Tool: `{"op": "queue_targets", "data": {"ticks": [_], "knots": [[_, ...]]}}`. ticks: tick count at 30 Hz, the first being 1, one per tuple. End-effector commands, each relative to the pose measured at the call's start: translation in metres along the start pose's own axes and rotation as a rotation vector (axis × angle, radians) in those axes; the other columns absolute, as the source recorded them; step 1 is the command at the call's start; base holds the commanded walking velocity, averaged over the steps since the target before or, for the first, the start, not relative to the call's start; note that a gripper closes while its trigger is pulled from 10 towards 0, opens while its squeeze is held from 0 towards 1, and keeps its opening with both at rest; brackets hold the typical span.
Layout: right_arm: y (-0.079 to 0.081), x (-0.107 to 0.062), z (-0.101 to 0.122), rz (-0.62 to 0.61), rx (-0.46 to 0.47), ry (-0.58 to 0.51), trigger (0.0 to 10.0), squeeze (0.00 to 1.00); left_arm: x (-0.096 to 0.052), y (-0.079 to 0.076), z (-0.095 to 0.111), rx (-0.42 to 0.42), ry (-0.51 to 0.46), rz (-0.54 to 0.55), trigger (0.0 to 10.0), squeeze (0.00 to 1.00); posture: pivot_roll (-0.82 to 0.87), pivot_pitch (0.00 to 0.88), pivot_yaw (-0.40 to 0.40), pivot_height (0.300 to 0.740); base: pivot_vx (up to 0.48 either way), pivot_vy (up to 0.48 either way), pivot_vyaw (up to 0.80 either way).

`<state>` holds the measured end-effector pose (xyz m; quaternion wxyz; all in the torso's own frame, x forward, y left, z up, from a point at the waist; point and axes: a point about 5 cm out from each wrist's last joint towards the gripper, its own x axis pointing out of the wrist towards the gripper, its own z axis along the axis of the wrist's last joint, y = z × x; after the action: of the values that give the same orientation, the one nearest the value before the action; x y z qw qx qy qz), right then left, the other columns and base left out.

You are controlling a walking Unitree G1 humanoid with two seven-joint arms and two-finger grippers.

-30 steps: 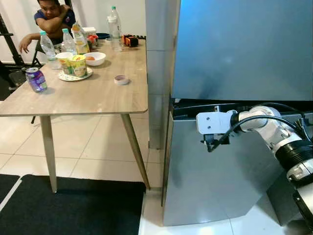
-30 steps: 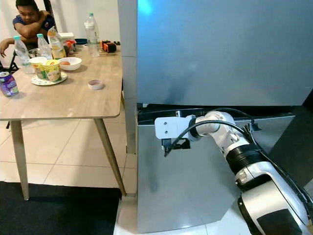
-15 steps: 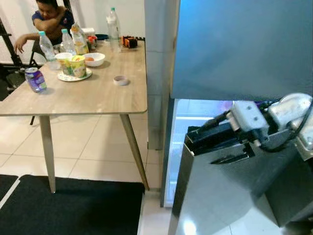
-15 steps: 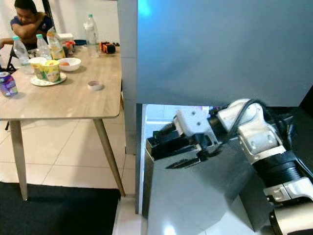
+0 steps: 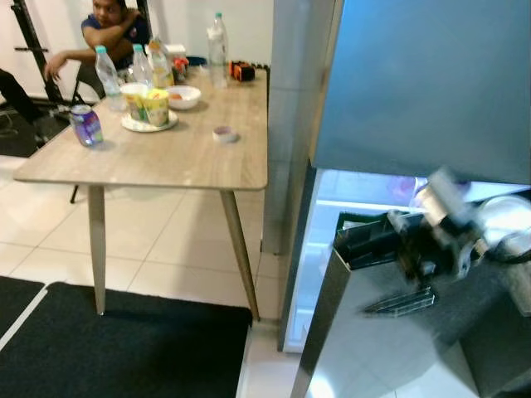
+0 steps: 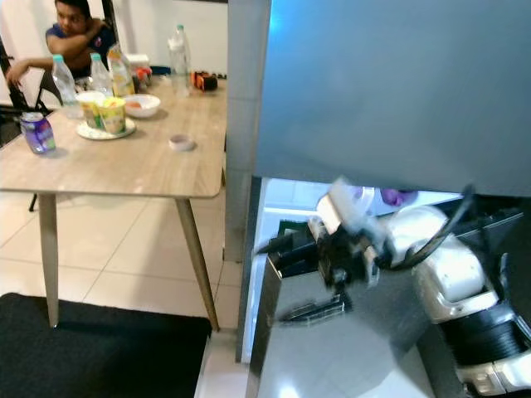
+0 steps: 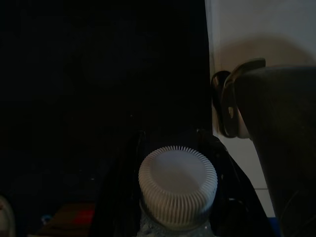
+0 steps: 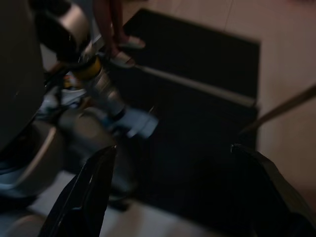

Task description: Restocking fridge

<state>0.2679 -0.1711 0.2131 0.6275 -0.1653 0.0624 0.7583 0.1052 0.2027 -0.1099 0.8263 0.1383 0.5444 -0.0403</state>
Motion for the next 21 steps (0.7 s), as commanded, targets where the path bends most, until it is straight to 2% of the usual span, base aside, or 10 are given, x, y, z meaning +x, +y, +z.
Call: {"op": "queue_targets", "data": {"ticks": [1,4,5,11,13,15,16,19,20,21], "knots": [[0.007,0.002,-0.015,0.01,0.075,0.036,10.0,0.0,-0.002,-0.015,-0.01,-0.013,0.037,-0.055,10.0,0.0,-0.13,0.014,-0.065,0.74,0.0,0.0,0.0],[0.031,0.003,-0.052,0.023,0.253,0.075,10.0,0.0,-0.002,-0.014,-0.011,-0.009,0.041,-0.056,10.0,0.0,-0.13,0.007,-0.057,0.74,0.0,0.0,0.0],[0.031,0.003,-0.052,0.023,0.253,0.075,10.0,0.0,-0.002,-0.014,-0.011,-0.009,0.041,-0.056,10.0,0.0,-0.13,0.007,-0.057,0.74,0.0,0.0,0.0],[0.061,0.007,-0.091,0.065,0.457,0.097,10.0,0.0,-0.002,-0.012,-0.011,-0.006,0.042,-0.052,10.0,0.0,-0.13,0.008,-0.055,0.74,0.0,0.0,0.0],[0.073,0.01,-0.125,0.03,0.566,0.187,10.0,0.0,-0.001,-0.01,-0.01,-0.008,0.04,-0.047,10.0,0.0,-0.13,0.007,-0.054,0.74,0.0,0.0,0.0],[0.073,0.01,-0.125,0.03,0.566,0.187,10.0,0.0,-0.001,-0.01,-0.01,-0.008,0.04,-0.047,10.0,0.0,-0.13,0.007,-0.054,0.74,0.0,0.0,0.0],[0.08,0.01,-0.148,-0.02,0.639,0.26,10.0,0.0,-0.001,-0.009,-0.01,-0.014,0.039,-0.044,10.0,0.0,-0.12,0.003,-0.049,0.74,0.0,0.0,0.0],[0.08,0.01,-0.148,-0.02,0.639,0.26,10.0,0.0,-0.001,-0.009,-0.01,-0.014,0.039,-0.044,10.0,0.0,-0.12,0.003,-0.049,0.74,0.0,0.0,0.0],[0.087,0.01,-0.178,-0.142,0.703,0.363,10.0,0.0,-0.001,-0.009,-0.009,-0.017,0.039,-0.043,10.0,0.0,-0.12,0.003,-0.049,0.74,0.0,0.0,0.0],[0.087,0.01,-0.178,-0.142,0.703,0.363,10.0,0.0,-0.001,-0.009,-0.009,-0.017,0.039,-0.043,10.0,0.0,-0.12,0.003,-0.049,0.74,0.0,0.0,0.0]]}}
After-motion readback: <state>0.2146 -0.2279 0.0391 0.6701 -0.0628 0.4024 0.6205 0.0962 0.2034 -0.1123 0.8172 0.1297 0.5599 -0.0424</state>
